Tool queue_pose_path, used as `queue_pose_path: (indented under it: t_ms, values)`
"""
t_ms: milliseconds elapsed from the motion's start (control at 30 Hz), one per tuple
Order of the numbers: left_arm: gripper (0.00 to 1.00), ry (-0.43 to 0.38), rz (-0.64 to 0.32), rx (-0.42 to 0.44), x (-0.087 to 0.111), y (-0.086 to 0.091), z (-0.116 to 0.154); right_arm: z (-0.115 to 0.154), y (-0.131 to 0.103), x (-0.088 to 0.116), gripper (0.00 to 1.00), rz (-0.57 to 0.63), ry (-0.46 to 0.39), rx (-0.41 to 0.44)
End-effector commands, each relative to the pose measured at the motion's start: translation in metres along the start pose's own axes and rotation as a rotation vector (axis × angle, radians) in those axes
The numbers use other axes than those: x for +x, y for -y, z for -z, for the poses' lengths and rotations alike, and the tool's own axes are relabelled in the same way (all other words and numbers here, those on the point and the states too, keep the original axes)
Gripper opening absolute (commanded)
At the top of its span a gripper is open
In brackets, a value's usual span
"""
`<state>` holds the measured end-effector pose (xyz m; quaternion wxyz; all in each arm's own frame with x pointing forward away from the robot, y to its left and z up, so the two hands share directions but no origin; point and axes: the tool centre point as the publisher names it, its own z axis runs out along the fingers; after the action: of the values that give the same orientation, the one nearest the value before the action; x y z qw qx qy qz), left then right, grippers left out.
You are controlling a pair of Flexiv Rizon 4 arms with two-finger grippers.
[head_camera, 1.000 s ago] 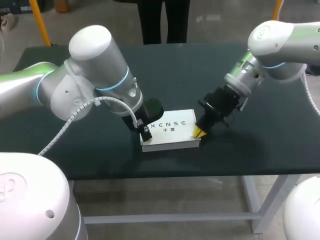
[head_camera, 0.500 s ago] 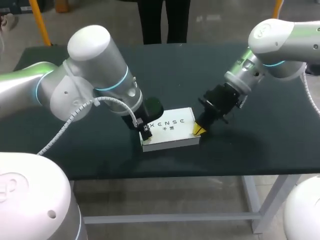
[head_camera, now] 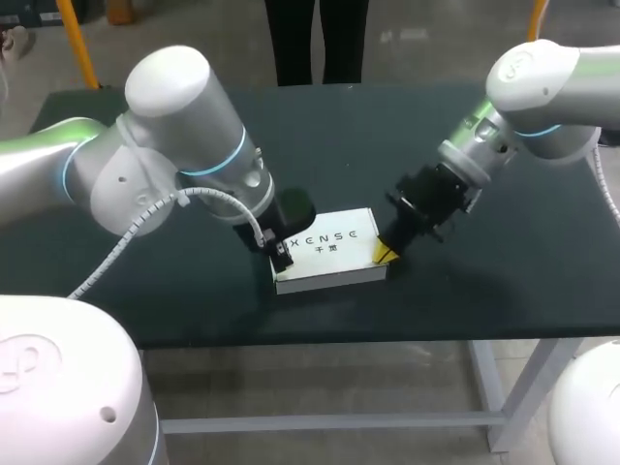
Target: Assemble the packaging by folding the flat box into shape, placing the metal phone stand inside, and closing the box properly
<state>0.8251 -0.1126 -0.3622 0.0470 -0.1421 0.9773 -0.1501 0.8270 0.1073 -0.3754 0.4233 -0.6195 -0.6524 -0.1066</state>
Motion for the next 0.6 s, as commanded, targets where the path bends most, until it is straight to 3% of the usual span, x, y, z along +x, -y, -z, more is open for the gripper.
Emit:
queue_pose_path:
  t_ms: [33,233,533,600]
  values:
    - [0.0,-0.023,0.006,-0.001,-0.005,0.001,-0.014,-0.004,-0.009,-0.009,0.0,-0.01,-0.015,0.025]
    - [0.0,-0.038,0.016,0.001,-0.004,-0.001,-0.018,-0.005,-0.009,-0.013,0.0,-0.014,-0.034,0.032]
    - [0.0,-0.02,0.074,0.021,0.002,0.008,0.01,0.024,0.003,0.01,0.0,0.076,-0.036,-0.044]
    - [0.43,-0.032,0.118,0.013,0.004,0.013,0.017,0.033,0.002,0.014,0.0,0.093,-0.037,-0.06]
